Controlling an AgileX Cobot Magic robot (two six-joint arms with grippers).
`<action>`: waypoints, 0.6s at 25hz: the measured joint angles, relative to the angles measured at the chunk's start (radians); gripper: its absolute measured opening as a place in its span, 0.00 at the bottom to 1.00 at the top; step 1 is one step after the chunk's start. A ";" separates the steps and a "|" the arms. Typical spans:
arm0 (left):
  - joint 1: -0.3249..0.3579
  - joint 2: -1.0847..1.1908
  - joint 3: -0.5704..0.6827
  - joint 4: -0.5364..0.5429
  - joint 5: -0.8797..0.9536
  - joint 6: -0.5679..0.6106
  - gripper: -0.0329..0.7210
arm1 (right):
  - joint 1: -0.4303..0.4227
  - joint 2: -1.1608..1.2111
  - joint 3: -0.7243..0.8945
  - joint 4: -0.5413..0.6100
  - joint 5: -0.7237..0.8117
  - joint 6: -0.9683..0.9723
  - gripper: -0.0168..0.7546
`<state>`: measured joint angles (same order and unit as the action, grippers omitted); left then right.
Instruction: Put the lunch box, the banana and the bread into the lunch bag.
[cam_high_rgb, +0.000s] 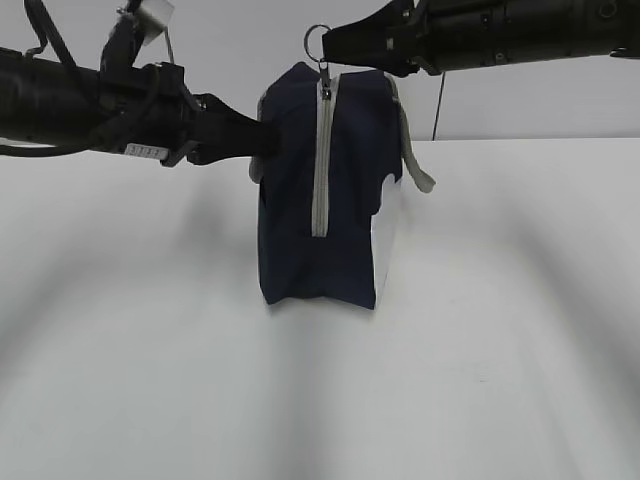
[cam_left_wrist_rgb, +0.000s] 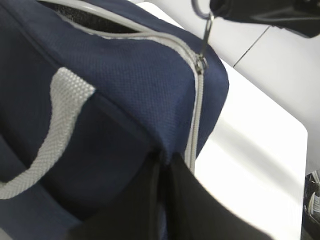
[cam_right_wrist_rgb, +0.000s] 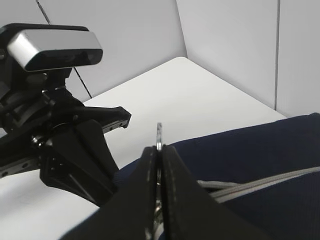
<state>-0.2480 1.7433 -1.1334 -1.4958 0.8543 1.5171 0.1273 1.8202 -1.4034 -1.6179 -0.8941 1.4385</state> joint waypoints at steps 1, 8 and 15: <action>0.000 0.000 0.000 0.000 -0.004 0.000 0.05 | 0.000 0.000 0.000 0.002 0.000 0.002 0.00; 0.000 -0.002 0.000 0.027 -0.010 0.000 0.05 | 0.000 0.004 -0.002 0.030 -0.011 0.006 0.00; 0.000 -0.003 -0.002 0.061 -0.008 0.002 0.05 | 0.000 0.004 -0.048 0.030 0.017 0.010 0.00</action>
<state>-0.2480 1.7406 -1.1355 -1.4346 0.8463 1.5191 0.1273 1.8243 -1.4519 -1.5879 -0.8776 1.4485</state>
